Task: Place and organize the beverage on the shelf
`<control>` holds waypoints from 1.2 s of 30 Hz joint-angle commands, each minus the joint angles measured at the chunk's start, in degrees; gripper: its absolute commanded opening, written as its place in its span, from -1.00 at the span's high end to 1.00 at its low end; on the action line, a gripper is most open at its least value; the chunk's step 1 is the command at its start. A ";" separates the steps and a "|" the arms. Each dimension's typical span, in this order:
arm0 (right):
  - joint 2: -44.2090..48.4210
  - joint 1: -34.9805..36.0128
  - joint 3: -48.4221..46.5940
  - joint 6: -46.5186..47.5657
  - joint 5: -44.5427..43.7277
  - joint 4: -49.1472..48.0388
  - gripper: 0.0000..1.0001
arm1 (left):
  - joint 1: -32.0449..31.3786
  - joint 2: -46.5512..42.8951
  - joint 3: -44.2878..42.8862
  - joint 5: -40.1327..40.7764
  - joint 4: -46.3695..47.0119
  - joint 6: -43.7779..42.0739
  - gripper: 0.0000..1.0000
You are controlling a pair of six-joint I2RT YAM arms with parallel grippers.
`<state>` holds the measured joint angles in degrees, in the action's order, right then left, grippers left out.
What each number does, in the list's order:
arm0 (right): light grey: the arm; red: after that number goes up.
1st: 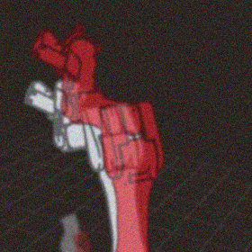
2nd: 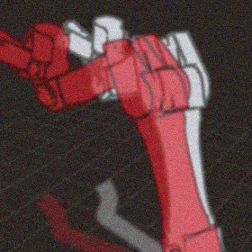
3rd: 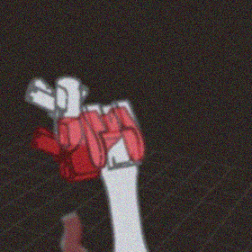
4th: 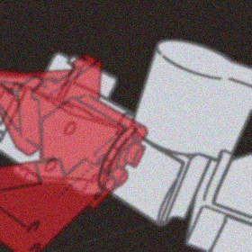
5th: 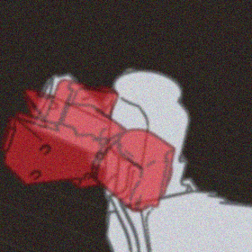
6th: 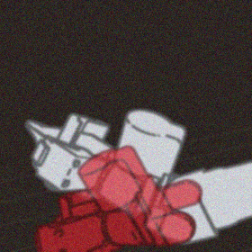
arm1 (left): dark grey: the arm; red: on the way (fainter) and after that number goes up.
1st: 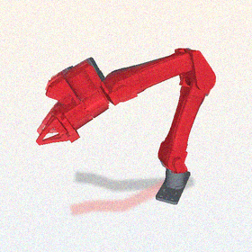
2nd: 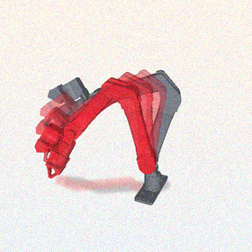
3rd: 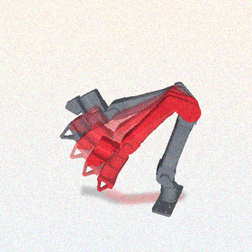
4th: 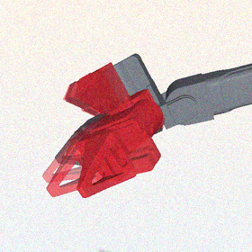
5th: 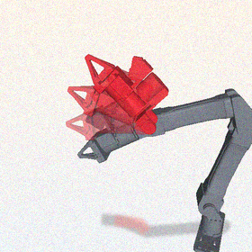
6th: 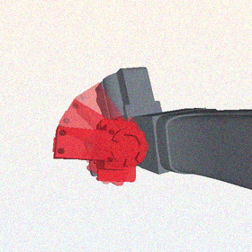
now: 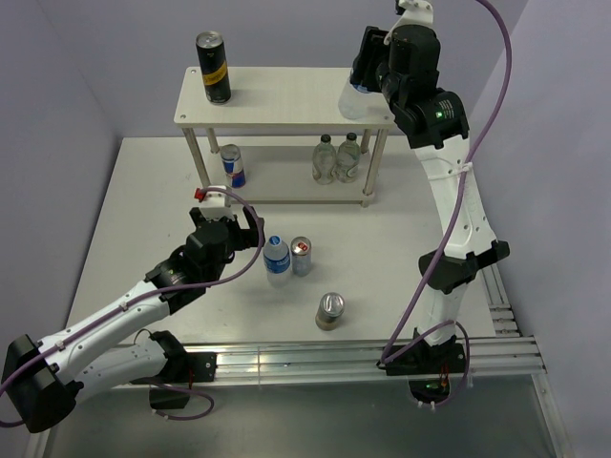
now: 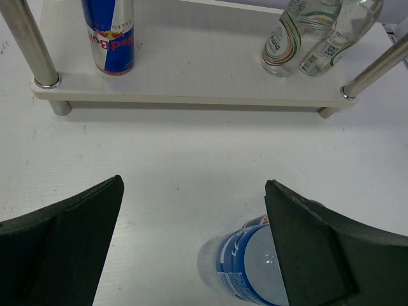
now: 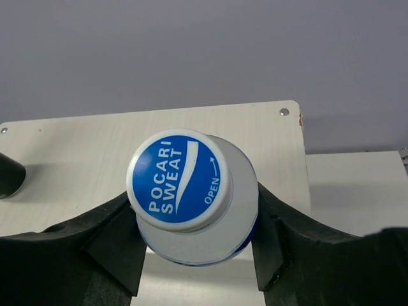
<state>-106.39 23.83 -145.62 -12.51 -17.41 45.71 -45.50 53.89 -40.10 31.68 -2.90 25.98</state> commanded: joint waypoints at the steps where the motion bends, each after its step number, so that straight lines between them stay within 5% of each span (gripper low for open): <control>1: -0.05 -0.02 -0.98 0.03 0.62 -5.46 -0.28 | -0.30 0.07 -0.42 -1.10 1.14 -0.75 -0.99; 6: -0.66 0.07 -0.46 -0.14 0.80 -6.07 -0.65 | -0.21 0.08 -0.42 -1.36 1.23 -0.84 -0.99; 29: 2.32 0.95 10.79 -0.41 0.01 -10.56 -0.69 | -0.29 0.52 -0.33 -0.83 1.14 -0.84 -0.99; 31: 3.28 1.13 11.93 -0.23 0.97 -11.08 -0.94 | -0.30 0.52 -0.33 -0.75 0.96 -0.84 -0.99; 36: 6.63 1.30 18.61 -0.41 3.69 -14.33 -1.00 | -0.29 0.34 -0.33 -0.48 0.87 -0.75 -0.99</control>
<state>-104.66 24.62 -128.84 -13.43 -15.55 35.68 -45.58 54.26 -40.10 31.27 -2.90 25.96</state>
